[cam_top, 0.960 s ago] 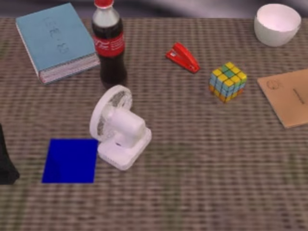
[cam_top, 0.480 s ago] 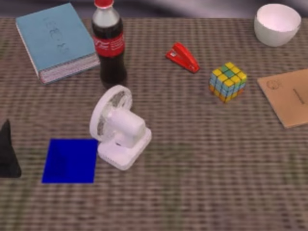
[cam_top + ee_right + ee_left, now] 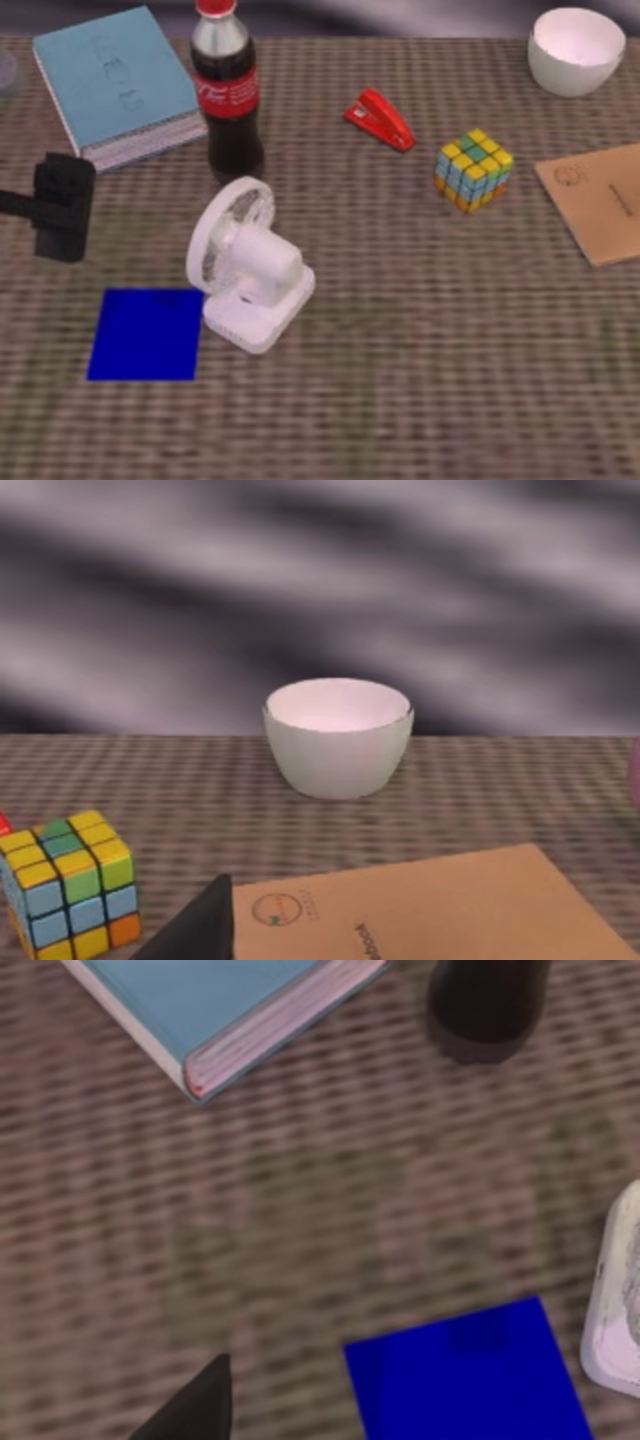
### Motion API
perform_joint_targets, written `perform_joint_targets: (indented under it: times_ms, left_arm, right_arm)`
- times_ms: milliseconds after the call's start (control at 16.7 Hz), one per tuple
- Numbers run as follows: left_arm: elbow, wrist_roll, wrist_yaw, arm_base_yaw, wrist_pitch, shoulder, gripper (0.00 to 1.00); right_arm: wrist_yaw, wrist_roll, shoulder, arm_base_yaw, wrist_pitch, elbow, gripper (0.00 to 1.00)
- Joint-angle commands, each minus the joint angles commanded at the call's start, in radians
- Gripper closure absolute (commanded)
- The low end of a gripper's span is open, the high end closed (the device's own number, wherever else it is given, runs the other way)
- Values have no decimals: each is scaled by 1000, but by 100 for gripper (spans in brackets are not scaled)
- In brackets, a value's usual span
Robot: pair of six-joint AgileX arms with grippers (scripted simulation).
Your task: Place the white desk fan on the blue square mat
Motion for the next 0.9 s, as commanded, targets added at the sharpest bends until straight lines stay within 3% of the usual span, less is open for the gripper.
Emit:
perform_joint_targets:
  times_ms: [480, 900]
  left_arm:
    - [774, 27, 3, -176, -538, 773, 0]
    - [1089, 44, 1, -254, -786, 1109, 0]
  right_arm:
    - [0, 0, 0, 0, 0, 0, 0]
    - [0, 0, 0, 0, 0, 0, 0]
